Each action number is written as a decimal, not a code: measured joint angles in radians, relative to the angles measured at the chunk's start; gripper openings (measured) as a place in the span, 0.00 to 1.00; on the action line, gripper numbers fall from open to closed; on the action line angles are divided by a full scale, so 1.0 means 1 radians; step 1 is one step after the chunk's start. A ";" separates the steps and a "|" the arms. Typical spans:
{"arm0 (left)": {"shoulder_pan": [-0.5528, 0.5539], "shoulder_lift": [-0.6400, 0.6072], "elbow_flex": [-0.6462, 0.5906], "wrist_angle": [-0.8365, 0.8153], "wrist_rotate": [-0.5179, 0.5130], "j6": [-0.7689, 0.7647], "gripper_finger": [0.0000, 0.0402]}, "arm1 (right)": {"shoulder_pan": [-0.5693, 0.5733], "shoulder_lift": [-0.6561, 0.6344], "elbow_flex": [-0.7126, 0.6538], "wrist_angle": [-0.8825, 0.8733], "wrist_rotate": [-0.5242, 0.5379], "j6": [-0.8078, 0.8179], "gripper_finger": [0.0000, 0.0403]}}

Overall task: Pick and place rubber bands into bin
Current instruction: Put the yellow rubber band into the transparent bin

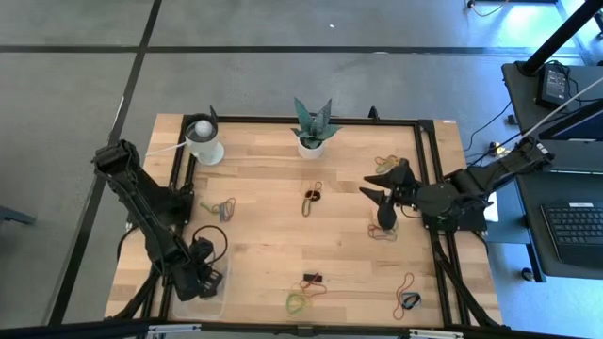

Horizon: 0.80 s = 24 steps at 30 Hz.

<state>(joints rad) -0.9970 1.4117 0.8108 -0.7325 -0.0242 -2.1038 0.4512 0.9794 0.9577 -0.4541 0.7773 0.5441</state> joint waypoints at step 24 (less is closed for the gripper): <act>0.181 -0.508 0.096 -0.309 -0.537 0.701 0.11 | -0.060 0.070 0.000 -0.217 -0.098 0.309 0.41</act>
<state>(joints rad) -0.8161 0.9040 0.9067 -1.0419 -0.5610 -1.4027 0.3917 1.0493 0.9573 -0.6710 0.6793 0.8535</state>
